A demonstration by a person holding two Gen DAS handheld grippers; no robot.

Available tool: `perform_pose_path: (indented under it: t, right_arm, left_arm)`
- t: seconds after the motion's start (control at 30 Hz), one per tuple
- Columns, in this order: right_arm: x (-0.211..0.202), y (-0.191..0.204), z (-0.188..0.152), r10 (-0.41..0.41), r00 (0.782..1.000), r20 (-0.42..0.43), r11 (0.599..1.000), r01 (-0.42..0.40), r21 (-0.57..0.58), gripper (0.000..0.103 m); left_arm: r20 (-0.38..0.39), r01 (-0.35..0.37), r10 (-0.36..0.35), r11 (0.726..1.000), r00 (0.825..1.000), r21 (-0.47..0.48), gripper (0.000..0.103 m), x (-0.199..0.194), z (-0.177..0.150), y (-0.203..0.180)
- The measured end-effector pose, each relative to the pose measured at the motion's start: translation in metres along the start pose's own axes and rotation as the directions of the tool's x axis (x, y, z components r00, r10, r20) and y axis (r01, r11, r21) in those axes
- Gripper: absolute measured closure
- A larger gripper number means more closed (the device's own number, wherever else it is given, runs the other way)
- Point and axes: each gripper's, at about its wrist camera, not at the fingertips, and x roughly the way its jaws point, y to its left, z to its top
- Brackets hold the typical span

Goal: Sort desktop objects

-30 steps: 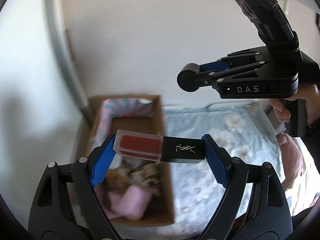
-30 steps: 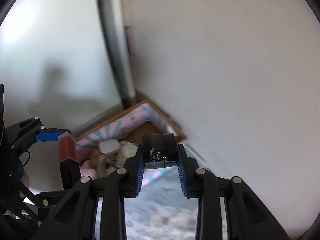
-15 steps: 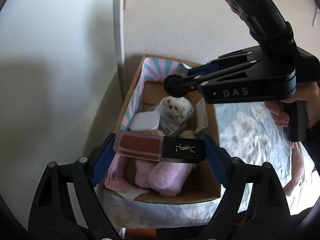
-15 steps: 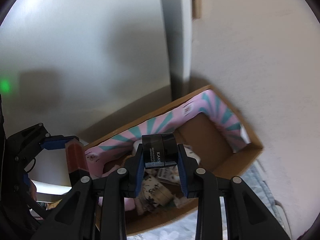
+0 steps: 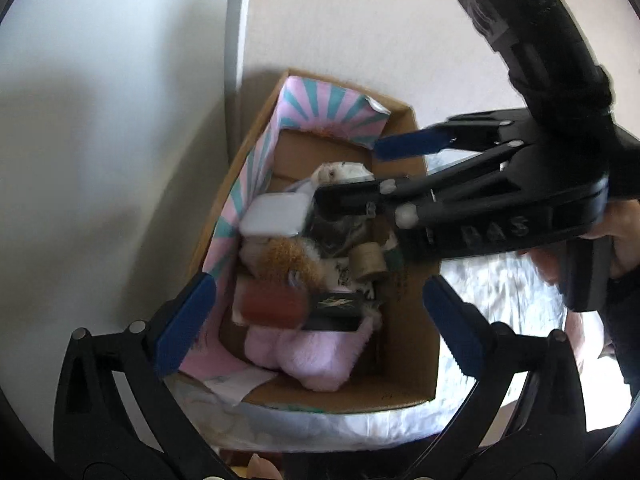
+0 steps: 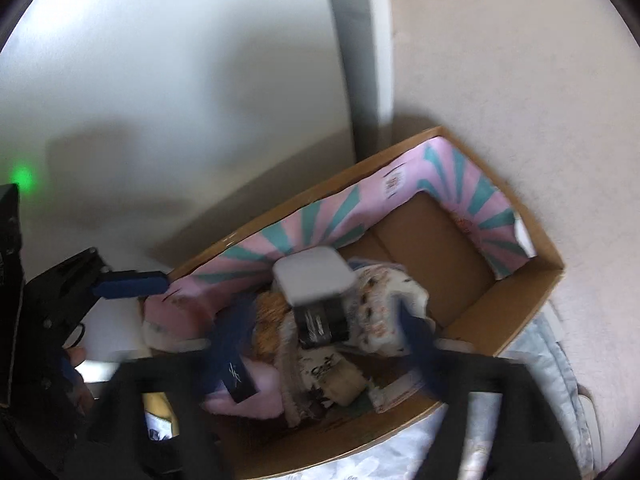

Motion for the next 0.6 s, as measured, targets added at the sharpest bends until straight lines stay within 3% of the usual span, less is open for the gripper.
perform_pose_path:
  t: [0.17,0.6]
  right_arm:
    - [-0.011,-0.005,-0.005,-0.041,0.999,0.033,0.999,0.04,0.037,0.011]
    - [-0.023,-0.006,-0.005,-0.059,0.997,0.042,0.998,0.058,0.036,0.011]
  left_arm:
    - [-0.027,-0.048,0.05,0.997,0.998,0.054,0.0,0.006,-0.001,-0.015]
    - [-0.017,-0.063,0.064,0.997,0.998,0.045,0.0,0.001,0.002,-0.015]
